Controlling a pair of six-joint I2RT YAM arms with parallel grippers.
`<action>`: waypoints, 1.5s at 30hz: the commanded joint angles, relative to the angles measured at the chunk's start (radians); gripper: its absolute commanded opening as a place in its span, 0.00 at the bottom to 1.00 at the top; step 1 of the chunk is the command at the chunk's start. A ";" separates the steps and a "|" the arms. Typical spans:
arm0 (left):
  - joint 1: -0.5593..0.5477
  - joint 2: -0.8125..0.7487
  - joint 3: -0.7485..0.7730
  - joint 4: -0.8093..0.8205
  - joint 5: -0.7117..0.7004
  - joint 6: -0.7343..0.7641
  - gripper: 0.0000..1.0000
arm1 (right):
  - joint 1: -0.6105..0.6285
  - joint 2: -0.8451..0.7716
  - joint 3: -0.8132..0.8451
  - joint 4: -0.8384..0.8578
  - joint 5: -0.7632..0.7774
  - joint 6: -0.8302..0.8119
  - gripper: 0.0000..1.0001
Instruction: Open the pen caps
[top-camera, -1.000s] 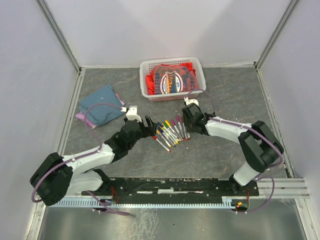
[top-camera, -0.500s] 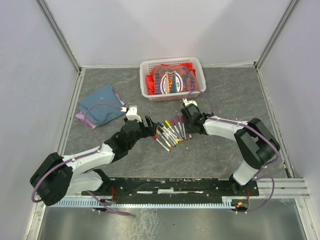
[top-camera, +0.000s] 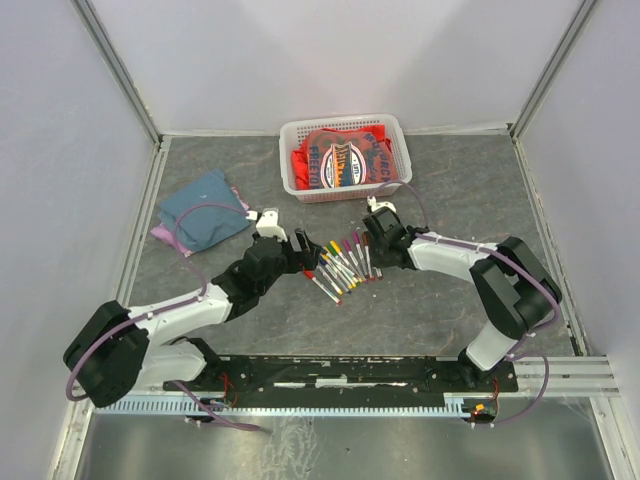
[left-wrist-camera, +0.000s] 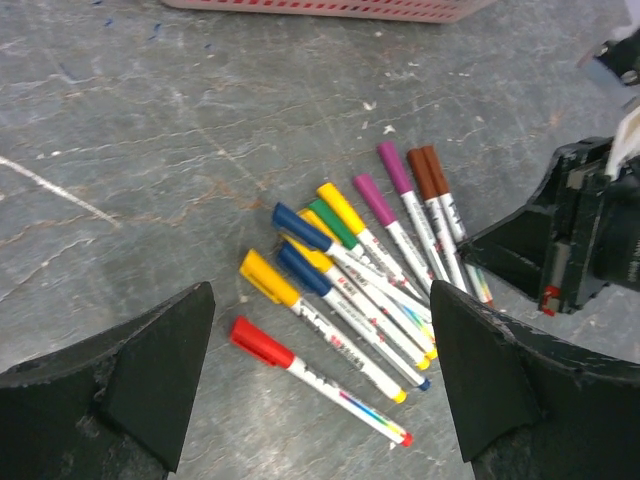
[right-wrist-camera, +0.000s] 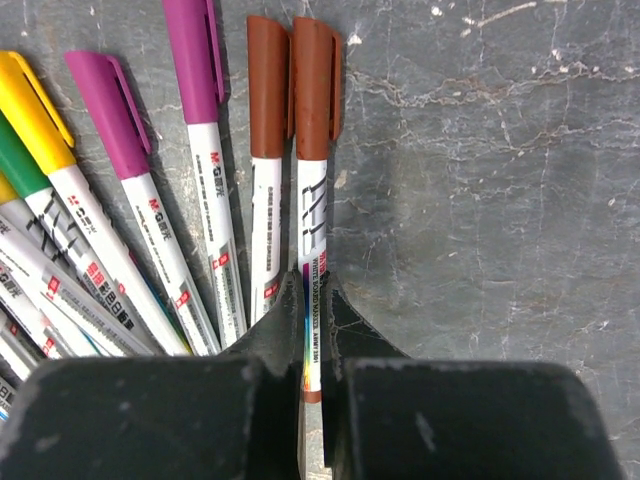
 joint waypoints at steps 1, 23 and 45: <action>-0.004 0.039 0.081 0.055 0.083 -0.049 0.95 | -0.002 -0.066 -0.029 -0.003 -0.011 0.005 0.01; 0.097 0.417 0.181 0.442 0.595 -0.447 0.87 | 0.023 -0.399 -0.143 0.119 -0.258 -0.038 0.01; 0.134 0.517 0.177 0.626 0.661 -0.577 0.55 | 0.101 -0.390 -0.145 0.168 -0.346 -0.012 0.01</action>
